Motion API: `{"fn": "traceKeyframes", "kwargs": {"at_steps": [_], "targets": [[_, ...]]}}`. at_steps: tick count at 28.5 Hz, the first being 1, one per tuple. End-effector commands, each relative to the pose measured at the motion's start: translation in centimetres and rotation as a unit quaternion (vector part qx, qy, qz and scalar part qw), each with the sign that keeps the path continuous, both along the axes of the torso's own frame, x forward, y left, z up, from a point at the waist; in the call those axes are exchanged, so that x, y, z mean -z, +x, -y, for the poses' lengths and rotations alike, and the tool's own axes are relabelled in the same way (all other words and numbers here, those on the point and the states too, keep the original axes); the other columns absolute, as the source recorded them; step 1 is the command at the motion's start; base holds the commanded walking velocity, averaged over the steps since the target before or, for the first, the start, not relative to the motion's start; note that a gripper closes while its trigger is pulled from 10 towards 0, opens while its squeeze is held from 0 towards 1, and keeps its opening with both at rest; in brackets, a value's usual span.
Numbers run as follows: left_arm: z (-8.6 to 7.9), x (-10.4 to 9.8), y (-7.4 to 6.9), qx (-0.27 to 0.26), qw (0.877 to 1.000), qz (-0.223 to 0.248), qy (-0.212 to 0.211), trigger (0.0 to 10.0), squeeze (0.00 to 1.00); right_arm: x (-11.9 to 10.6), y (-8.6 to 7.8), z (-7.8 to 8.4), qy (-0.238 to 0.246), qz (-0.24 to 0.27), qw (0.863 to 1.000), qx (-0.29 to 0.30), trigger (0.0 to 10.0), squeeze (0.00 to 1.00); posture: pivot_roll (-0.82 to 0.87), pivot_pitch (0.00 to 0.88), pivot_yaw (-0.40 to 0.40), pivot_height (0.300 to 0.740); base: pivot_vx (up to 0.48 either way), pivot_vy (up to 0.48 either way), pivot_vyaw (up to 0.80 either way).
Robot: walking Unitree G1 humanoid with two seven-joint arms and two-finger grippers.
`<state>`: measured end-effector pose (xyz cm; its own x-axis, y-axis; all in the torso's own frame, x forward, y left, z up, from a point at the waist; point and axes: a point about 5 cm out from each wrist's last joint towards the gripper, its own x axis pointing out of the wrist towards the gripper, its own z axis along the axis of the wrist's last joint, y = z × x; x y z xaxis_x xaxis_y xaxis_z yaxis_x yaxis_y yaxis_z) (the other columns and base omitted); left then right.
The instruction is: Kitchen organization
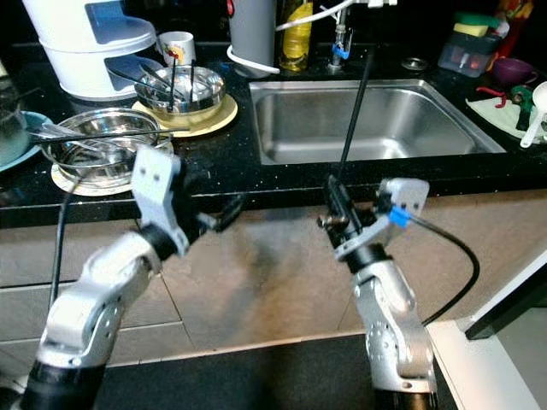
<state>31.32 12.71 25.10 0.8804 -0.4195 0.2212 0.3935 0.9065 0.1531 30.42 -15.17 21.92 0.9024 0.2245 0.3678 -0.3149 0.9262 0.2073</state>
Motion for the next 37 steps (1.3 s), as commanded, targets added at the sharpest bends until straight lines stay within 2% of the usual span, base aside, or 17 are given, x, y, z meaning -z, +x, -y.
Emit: {"fn": "traceKeyframes", "kwargs": {"at_steps": [1,2,8,18,37], "targets": [[-0.6,0.3,0.5,-0.031,0.999,-0.01,0.02,10.0,0.0,0.4,0.3,0.1,-0.016,-0.021,1.0,0.012,10.0,0.0,-0.09,0.148,-0.03,0.74,0.0,0.0,0.0],[-0.4,-0.2,0.6,-0.017,1.0,0.003,0.017,10.0,0.0,0.2,0.5,0.0,-0.03,-0.028,0.999,0.018,10.0,0.0,-0.09,0.148,-0.03,0.74,0.0,0.0,0.0],[-0.1,-0.7,1.0,-0.02,1.0,0.006,0.014,10.0,0.0,-0.5,0.6,0.0,-0.049,-0.02,0.998,0.028,10.0,0.0,-0.09,0.148,-0.027,0.74,0.0,0.0,0.0],[0.4,-0.9,1.0,0.001,1.0,0.013,0.012,10.0,0.0,-0.7,0.7,-0.3,-0.064,-0.017,0.997,0.033,10.0,0.0,-0.09,0.161,-0.026,0.74,0.0,0.0,0.0],[0.9,-0.7,1.0,0.033,0.999,0.01,0.02,10.0,0.0,-0.3,0.8,-0.4,-0.059,-0.025,0.997,0.036,10.0,0.0,-0.08,0.164,-0.024,0.74,0.362,0.0,0.0]]}}
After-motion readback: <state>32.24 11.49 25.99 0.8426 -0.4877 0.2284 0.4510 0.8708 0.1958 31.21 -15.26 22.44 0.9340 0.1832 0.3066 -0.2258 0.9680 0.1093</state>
